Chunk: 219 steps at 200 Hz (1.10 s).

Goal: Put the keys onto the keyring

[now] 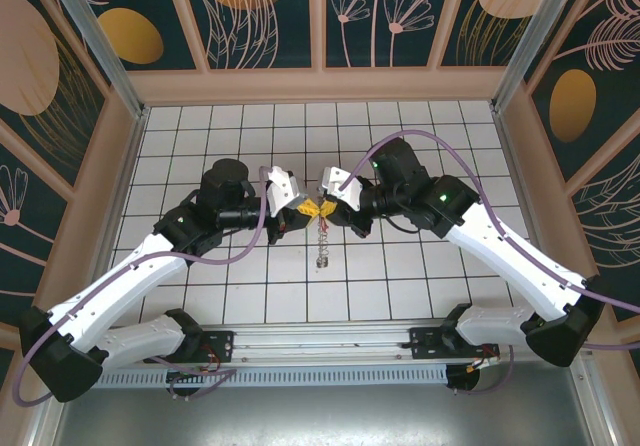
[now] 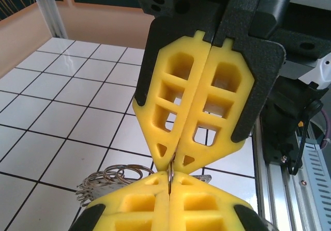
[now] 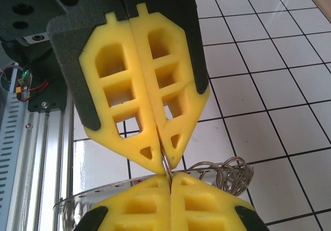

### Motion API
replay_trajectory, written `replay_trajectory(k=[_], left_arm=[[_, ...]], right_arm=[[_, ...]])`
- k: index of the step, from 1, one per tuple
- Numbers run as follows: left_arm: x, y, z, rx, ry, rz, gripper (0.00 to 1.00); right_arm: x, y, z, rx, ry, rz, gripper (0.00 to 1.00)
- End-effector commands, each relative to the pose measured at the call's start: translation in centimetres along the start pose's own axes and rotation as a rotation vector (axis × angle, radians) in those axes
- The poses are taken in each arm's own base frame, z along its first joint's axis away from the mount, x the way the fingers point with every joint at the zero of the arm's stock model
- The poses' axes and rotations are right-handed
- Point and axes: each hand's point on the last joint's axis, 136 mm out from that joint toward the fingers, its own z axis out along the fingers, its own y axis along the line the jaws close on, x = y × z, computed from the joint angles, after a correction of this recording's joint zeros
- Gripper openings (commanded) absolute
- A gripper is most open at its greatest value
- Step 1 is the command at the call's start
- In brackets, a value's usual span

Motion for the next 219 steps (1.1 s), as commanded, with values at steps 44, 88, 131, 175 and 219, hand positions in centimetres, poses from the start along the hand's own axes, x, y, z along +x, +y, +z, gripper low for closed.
replay_trajectory(k=[44,88,131,175,219], left_arm=[[-3.0,-0.9,-1.1,0.013,-0.153,0.034,0.0],[-5.7,-2.4,-2.4,0.065,-0.302,0.053,0.0],[-6.8,-3.2,-3.2,0.094,-0.358,0.069,0.0],[-7.0,-4.0,-3.4,0.142,-0.385,0.06,0.0],[-5.4,-3.2,-2.9,0.096,-0.292,0.038,0.0]], right_arm=[[-1.8,1.3,-0.6,-0.05,-0.089,-0.039,0.13],[-2.0,1.7,-0.6,-0.062,-0.124,-0.029,0.17],[-2.7,2.0,-1.3,-0.053,-0.181,-0.042,0.16],[-3.7,2.2,-2.2,-0.042,-0.236,-0.057,0.06],[-3.7,1.5,-2.8,0.016,-0.22,-0.063,0.0]])
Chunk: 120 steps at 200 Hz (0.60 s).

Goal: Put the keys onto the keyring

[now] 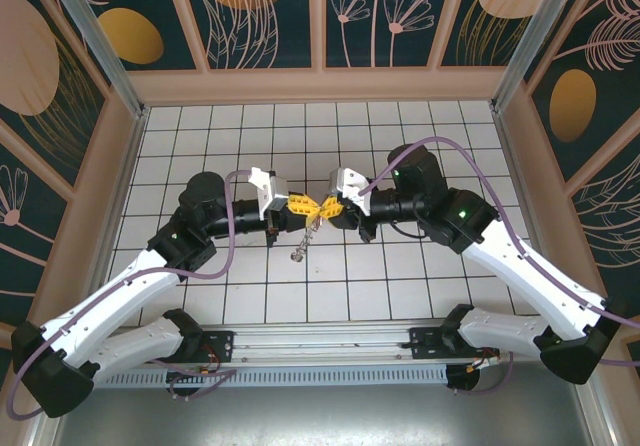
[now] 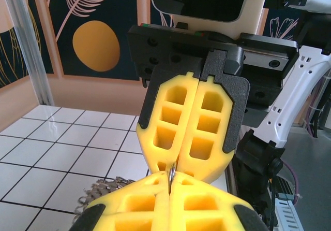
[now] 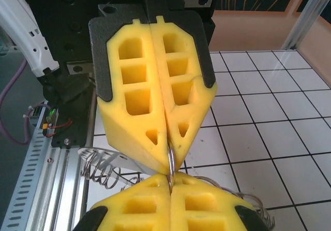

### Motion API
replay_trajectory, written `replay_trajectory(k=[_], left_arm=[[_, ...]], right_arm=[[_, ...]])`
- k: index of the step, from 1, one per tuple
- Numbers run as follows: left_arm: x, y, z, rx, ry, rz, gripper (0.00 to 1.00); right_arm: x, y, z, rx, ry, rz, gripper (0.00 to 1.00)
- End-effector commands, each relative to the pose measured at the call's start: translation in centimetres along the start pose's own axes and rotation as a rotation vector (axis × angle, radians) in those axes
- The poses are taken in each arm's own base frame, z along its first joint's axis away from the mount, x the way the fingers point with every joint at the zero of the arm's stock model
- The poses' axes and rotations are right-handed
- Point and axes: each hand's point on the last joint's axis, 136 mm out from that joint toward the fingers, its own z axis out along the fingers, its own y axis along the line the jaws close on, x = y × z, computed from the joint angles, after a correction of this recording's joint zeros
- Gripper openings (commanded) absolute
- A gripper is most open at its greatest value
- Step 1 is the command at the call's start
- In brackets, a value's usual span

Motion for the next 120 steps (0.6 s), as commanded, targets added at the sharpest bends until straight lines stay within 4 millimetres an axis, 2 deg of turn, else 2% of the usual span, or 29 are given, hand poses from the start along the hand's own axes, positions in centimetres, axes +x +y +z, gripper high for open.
replay_trajectory(k=[1,23,37,42,63,92,120], left_arm=[[-1.2,-0.6,-0.4,0.008,-0.005,0.036,0.0],[0.7,1.1,-0.3,-0.08,0.123,0.04,0.0],[2.7,2.2,-0.4,-0.124,0.22,0.035,0.06],[2.0,2.4,-0.4,-0.139,0.223,0.051,0.08],[2.8,3.0,-0.4,-0.158,0.268,0.064,0.08],[3.6,3.2,0.1,-0.147,0.279,0.052,0.05],[4.1,3.2,0.3,-0.138,0.275,0.041,0.06]], right_arm=[[-0.5,-0.5,-0.1,0.041,-0.01,-0.026,0.0],[0.2,-1.2,0.1,0.06,0.048,-0.027,0.0],[0.9,-1.6,0.6,0.064,0.1,-0.03,0.0],[1.2,-1.7,0.7,0.064,0.119,-0.03,0.0],[1.7,-1.7,1.4,0.052,0.17,-0.05,0.0],[1.0,-1.3,1.8,0.028,0.173,-0.073,0.0],[1.2,-1.3,2.2,0.018,0.194,-0.071,0.0]])
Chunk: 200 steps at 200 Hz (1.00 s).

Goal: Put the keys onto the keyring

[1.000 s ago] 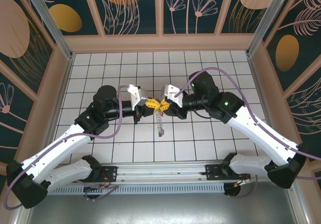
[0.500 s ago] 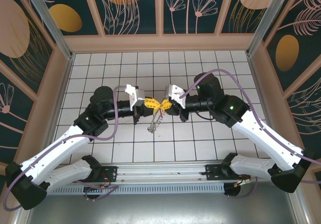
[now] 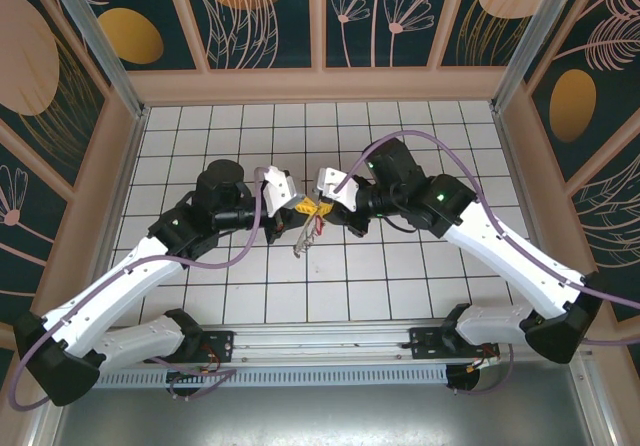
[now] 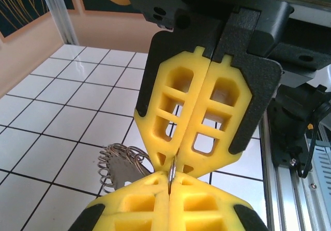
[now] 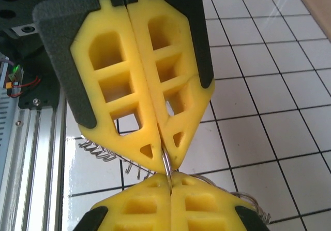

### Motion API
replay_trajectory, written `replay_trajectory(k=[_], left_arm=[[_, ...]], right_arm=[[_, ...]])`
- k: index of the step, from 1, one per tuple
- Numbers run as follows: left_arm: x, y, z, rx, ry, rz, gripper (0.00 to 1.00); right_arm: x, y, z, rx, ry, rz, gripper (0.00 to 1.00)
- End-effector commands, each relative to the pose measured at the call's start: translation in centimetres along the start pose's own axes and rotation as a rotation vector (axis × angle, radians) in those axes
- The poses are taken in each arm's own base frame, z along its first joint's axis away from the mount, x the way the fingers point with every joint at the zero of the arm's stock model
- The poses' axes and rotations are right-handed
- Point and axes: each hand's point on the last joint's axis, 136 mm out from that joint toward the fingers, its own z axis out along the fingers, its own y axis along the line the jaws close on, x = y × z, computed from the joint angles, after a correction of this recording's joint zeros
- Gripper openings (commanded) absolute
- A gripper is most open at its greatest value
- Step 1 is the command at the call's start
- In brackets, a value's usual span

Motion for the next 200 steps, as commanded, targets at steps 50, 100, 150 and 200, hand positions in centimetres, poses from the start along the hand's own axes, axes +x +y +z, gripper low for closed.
replay_trajectory(k=[50,100,150,200], left_arm=[[-0.1,-0.4,0.2,0.025,-0.015,0.007,0.0],[-1.8,-1.5,-1.0,0.047,-0.135,0.001,0.0],[-4.6,-2.7,-2.6,0.086,-0.294,-0.001,0.0],[-5.8,-4.2,-3.4,0.165,-0.384,-0.012,0.0]], right_arm=[[-2.6,0.8,-0.3,-0.031,-0.048,-0.064,0.0],[-2.8,1.2,-1.1,-0.014,-0.1,-0.051,0.09],[-4.0,2.2,-2.4,-0.02,-0.224,-0.036,0.19],[-4.6,2.7,-3.3,-0.015,-0.284,-0.05,0.15]])
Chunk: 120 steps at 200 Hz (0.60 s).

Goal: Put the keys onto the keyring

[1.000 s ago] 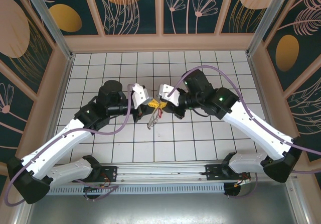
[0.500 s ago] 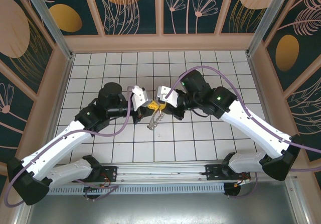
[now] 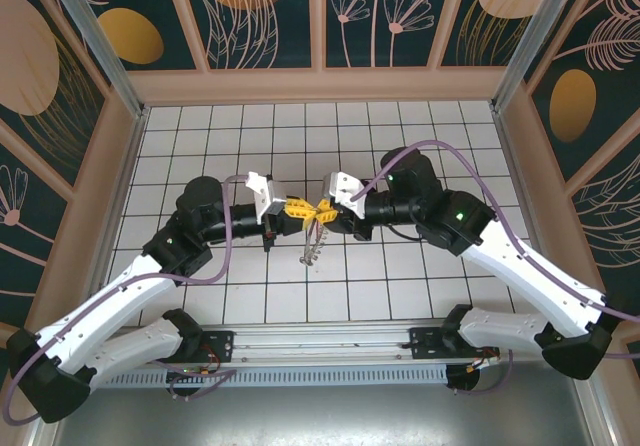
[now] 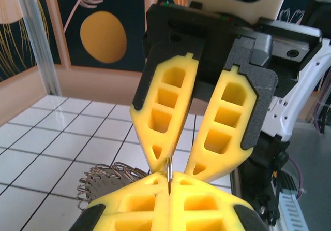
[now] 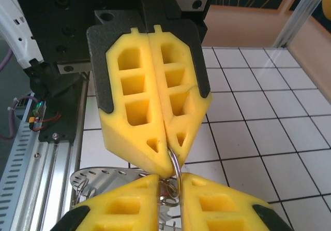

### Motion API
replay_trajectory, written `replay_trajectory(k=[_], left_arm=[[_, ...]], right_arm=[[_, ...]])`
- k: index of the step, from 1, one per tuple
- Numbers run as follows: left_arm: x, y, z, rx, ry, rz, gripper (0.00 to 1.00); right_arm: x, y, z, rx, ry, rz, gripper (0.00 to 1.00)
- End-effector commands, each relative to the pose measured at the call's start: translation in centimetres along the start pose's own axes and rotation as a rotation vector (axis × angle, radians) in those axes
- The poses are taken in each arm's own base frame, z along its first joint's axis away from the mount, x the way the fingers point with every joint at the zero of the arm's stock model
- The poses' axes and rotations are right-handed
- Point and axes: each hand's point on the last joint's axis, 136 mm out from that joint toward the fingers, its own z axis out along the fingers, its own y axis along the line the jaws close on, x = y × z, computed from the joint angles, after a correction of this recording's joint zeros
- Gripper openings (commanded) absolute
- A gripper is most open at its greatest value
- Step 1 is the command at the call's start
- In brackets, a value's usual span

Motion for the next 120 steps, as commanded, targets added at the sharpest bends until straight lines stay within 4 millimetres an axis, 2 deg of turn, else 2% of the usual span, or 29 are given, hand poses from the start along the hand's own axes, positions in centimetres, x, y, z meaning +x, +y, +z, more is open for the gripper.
replay_trajectory(k=[1,18,44,81,96,120], left_arm=[[-2.9,-1.8,-0.5,0.08,-0.125,0.03,0.0],[-3.2,-2.2,-0.7,0.102,-0.15,0.021,0.0],[-2.9,-2.1,-0.6,0.106,-0.138,0.01,0.0],[-0.1,0.3,0.1,-0.017,0.054,0.018,0.0],[1.3,1.3,0.2,-0.061,0.142,0.027,0.06],[2.9,2.4,0.3,-0.097,0.239,0.042,0.1]], right_arm=[[-1.5,0.5,-0.4,-0.012,-0.076,-0.012,0.14],[-1.6,0.4,-0.6,-0.003,-0.083,-0.014,0.11],[-1.6,0.2,-0.8,0.016,-0.082,-0.018,0.0],[-0.9,-1.2,-0.7,0.072,0.002,-0.023,0.0],[-0.1,-1.7,-0.1,0.074,0.061,-0.02,0.0],[0.6,-2.0,0.7,0.062,0.114,-0.018,0.0]])
